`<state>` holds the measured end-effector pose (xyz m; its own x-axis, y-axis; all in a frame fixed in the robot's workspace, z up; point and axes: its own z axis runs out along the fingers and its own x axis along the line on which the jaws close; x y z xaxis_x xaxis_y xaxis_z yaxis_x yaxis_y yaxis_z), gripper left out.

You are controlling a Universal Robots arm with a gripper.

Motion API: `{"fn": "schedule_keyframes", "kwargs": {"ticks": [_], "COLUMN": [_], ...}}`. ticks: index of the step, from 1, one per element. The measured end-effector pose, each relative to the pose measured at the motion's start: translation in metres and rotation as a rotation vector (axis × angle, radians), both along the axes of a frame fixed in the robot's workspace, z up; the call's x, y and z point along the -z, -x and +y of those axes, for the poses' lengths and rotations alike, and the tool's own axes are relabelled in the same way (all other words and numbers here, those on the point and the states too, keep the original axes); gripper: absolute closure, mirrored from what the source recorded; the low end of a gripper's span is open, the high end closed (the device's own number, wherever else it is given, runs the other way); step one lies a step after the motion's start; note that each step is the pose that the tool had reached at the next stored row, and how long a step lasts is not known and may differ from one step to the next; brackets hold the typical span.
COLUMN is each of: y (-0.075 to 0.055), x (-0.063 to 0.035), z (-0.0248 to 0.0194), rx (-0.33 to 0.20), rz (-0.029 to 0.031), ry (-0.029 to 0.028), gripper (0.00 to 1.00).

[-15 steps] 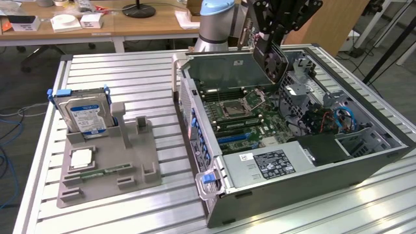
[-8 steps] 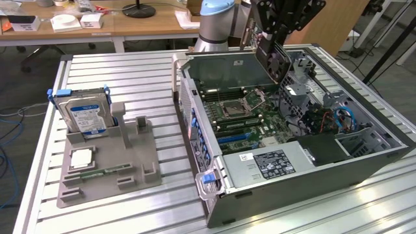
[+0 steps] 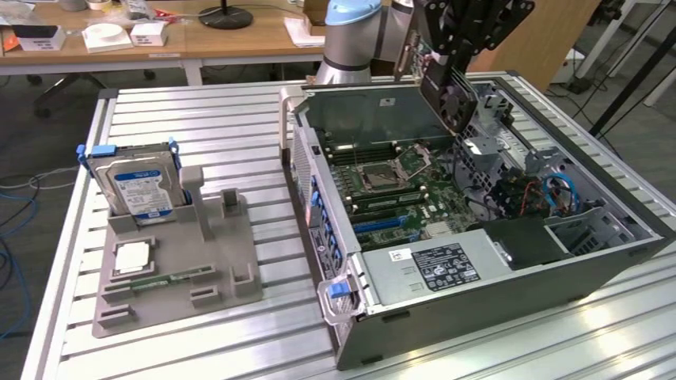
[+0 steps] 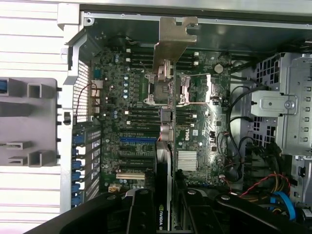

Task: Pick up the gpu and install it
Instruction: 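Pick up the gpu and move the gpu toward the slot, then insert the gpu into the slot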

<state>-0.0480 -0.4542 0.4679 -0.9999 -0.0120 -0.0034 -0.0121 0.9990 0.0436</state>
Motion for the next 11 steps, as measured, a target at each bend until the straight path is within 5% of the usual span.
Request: {"fn": "schedule_keyframes", "kwargs": {"ticks": [11], "y": [-0.0021], "x": [0.0], "z": [0.0], "rx": [0.0], "rz": [0.0], "ry": [0.0001], "gripper": [0.74]}}
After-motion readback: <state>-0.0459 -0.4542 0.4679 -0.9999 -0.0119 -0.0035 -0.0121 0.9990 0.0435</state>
